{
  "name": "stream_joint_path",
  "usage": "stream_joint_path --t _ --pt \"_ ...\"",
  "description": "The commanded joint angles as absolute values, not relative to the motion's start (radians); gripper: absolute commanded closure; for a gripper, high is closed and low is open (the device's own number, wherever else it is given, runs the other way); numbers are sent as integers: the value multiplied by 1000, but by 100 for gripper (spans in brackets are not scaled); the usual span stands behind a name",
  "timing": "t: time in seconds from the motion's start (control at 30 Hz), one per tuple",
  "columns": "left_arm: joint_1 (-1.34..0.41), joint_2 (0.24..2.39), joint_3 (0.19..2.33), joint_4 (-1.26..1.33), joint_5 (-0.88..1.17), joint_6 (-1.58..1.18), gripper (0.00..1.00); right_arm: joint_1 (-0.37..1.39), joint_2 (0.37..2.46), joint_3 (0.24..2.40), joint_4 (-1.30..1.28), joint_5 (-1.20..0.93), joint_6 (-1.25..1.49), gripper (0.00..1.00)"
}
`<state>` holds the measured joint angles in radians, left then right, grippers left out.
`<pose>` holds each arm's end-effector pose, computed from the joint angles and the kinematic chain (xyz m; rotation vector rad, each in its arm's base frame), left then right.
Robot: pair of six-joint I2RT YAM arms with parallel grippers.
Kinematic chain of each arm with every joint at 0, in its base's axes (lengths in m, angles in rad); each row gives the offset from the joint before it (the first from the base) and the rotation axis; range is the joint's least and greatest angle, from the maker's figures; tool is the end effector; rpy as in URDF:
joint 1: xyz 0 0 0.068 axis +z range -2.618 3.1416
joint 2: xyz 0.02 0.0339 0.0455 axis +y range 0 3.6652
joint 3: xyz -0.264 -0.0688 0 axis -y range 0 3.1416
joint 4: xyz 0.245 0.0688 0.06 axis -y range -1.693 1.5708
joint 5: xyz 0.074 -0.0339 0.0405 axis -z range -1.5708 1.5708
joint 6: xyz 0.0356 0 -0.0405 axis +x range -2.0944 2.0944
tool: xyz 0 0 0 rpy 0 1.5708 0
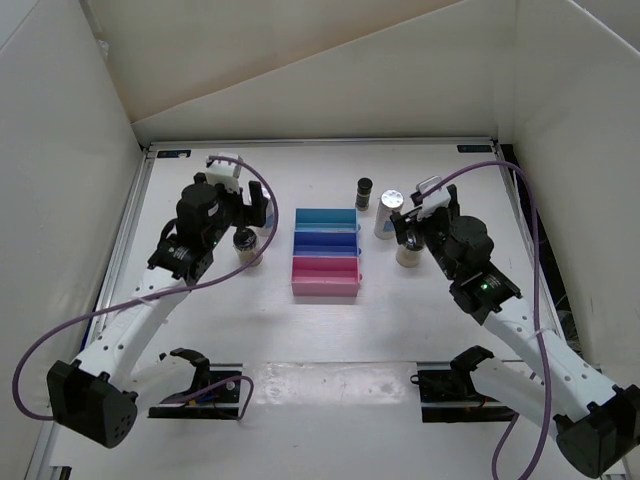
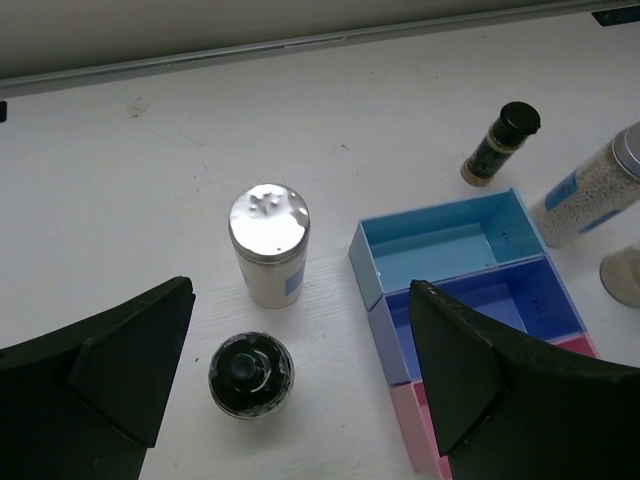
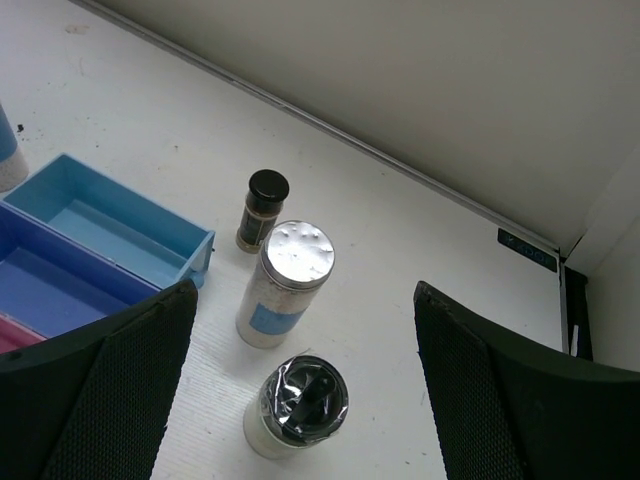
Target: Organize the condiment bottles
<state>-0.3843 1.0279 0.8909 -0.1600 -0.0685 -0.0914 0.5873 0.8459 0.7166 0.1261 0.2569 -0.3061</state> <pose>0.2227 -0.0874 0.3335 0.2266 1.8618 -0.2643 0.1749 0.1056 0.3387 -0.4931 1.4947 0.0184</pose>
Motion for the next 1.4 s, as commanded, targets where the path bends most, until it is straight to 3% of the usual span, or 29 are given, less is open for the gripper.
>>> stream_joint_path --t 0.0,0.13,0.43,0.77,1.37 --pt "-397 1057 1005 -268 -134 -82 0 561 844 719 150 190 -272 10" --pt "-397 1040 979 -213 -45 -8 0 558 853 735 140 207 -275 10" --pt "-371 1034 937 -176 -63 31 0 600 876 709 163 262 -354 10" --pt "-361 1103 937 -150 -60 34 0 463 891 687 143 135 -227 10" --pt "-334 1175 900 -11 -12 -52 0 367 920 431 437 75 -210 11"
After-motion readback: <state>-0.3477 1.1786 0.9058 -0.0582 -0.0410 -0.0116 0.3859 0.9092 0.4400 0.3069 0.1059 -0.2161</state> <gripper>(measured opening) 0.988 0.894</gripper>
